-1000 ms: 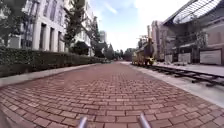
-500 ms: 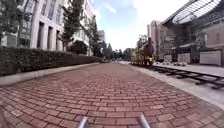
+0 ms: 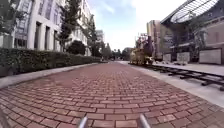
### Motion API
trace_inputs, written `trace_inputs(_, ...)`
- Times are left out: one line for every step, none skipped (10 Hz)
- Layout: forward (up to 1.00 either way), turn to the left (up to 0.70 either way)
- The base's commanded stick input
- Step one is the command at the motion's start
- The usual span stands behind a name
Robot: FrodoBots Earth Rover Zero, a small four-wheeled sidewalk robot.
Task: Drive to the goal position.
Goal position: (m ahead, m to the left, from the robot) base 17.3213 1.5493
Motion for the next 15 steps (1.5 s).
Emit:
trace_inputs(0.70,0.00)
trace_inputs(0.70,0.00)
trace_inputs(0.70,0.00)
trace_inputs(0.70,0.00)
trace_inputs(0.70,0.00)
trace_inputs(0.70,0.00)
trace_inputs(0.70,0.00)
trace_inputs(0.70,0.00)
trace_inputs(0.70,0.00)
trace_inputs(0.70,0.00)
trace_inputs(0.70,0.00)
trace_inputs(0.70,0.00)
trace_inputs(0.70,0.00)
trace_inputs(0.70,0.00)
trace_inputs(0.70,0.00)
